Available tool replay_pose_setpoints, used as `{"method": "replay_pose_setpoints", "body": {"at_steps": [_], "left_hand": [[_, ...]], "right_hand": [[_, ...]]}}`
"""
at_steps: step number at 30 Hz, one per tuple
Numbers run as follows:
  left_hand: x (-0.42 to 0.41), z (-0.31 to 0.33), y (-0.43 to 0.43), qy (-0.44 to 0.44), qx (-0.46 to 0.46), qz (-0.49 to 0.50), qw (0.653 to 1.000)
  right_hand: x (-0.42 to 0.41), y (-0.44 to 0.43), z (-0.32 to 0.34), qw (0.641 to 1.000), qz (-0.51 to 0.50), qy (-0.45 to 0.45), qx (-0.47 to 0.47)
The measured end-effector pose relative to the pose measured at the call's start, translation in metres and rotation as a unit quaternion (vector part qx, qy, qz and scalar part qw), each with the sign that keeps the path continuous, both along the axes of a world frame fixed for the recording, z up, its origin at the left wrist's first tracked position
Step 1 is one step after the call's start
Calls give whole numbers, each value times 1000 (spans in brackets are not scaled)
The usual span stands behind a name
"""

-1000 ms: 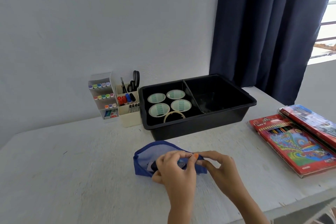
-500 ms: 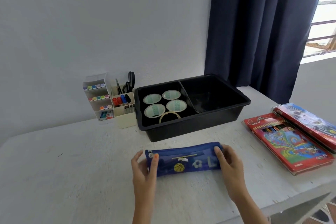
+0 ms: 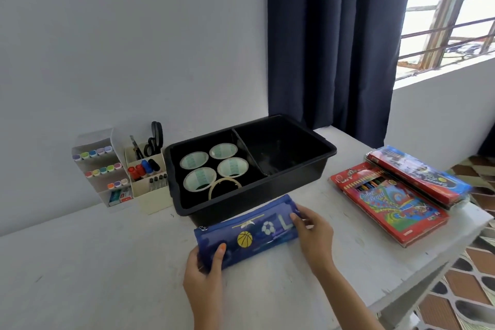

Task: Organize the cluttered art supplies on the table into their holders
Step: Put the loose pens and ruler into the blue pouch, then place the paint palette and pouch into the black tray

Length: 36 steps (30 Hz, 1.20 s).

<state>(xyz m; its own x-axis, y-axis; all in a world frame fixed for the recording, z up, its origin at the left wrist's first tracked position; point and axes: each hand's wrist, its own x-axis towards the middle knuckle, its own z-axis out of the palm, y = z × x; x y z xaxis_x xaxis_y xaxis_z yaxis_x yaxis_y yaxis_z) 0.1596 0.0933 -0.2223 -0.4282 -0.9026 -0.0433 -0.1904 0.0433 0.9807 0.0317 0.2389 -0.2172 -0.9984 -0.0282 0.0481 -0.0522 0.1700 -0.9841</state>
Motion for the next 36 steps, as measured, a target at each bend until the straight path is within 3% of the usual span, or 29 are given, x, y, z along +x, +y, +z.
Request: {"method": "replay_pose_setpoints", "body": {"at_steps": [4, 8, 13, 18, 21, 31, 33, 36], "left_hand": [[-15, 0, -6, 46, 11, -5, 999], [-23, -5, -10, 38, -27, 3, 999], [-33, -7, 2, 21, -247, 97, 964], [-62, 10, 51, 115, -329, 4, 937], [-87, 19, 85, 145, -299, -56, 941], [-188, 43, 203, 139, -143, -113, 973], [-212, 48, 231, 133, -80, -138, 978], [-242, 49, 269, 100, -45, -166, 980]], "right_hand": [[-17, -3, 10, 998, 16, -7, -57], [-24, -5, 2, 999, 36, 6, -31], [-18, 4, -11, 999, 38, 16, -3], [-21, 27, 1, 999, 5, 42, 9], [-30, 51, 15, 998, -10, 67, 2], [-125, 159, 52, 986, -9, 164, -7], [-153, 185, 58, 983, -9, 186, 12], [-190, 225, 60, 967, -21, 225, 116]]}}
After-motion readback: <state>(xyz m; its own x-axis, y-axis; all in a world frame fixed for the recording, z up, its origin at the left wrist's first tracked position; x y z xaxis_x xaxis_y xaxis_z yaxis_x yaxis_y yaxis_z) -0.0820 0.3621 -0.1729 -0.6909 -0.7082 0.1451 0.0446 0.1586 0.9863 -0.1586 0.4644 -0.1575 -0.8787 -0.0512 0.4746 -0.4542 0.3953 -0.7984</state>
